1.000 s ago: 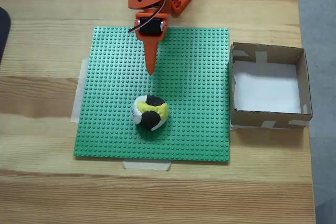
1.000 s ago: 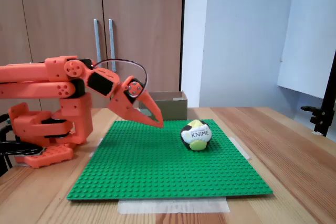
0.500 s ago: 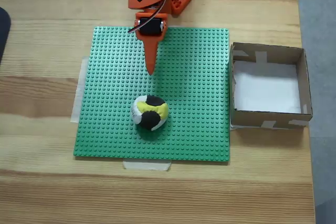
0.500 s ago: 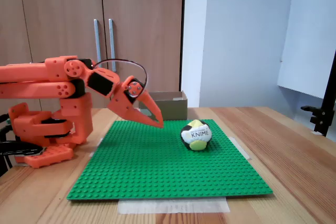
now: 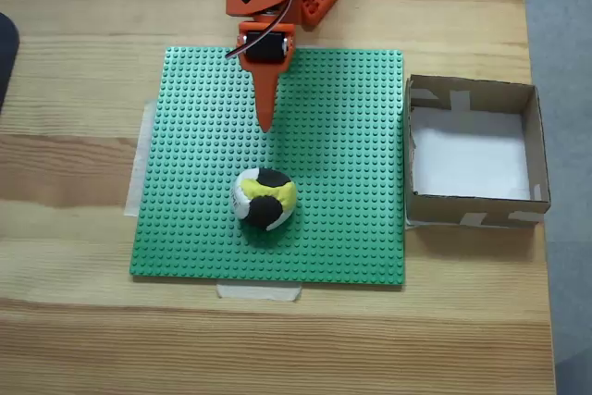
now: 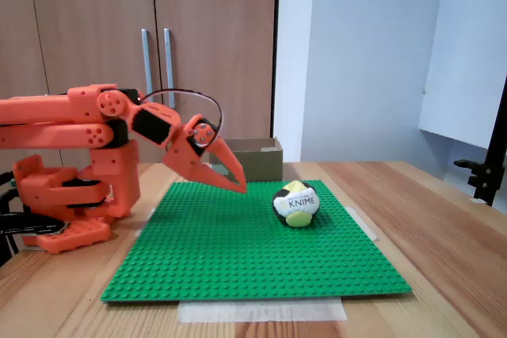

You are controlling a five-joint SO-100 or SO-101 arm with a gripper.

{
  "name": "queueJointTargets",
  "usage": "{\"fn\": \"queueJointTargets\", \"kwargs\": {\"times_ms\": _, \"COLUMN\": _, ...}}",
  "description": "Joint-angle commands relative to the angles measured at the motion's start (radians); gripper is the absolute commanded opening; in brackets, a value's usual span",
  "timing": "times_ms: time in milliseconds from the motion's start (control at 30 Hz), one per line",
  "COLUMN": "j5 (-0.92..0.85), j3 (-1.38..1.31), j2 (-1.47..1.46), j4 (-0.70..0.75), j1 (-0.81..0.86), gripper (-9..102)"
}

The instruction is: Pick the ball and put it in the box.

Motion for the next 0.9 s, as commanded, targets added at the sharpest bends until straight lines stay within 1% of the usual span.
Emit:
{"fn": "queueJointTargets", "kwargs": {"times_ms": 0, "j5": 0.002, "j3": 0.043, "j2": 0.009, "j4": -0.014, "j1": -0.008, "gripper": -1}}
{"fn": "queueJointTargets", "kwargs": {"times_ms": 433, "j5": 0.005, "j3": 0.034, "j2": 0.002, "j4": -0.014, "j1": 0.000, "gripper": -1}}
{"fn": "queueJointTargets", "kwargs": {"times_ms": 700, "j5": 0.012, "j3": -0.032, "j2": -0.011, "j4": 0.009, "j1": 0.002, "gripper": -1}}
{"fn": "queueJointTargets", "kwargs": {"times_ms": 867, "j5": -0.018, "j3": -0.069, "j2": -0.017, "j4": 0.017, "j1": 0.006, "gripper": -1}}
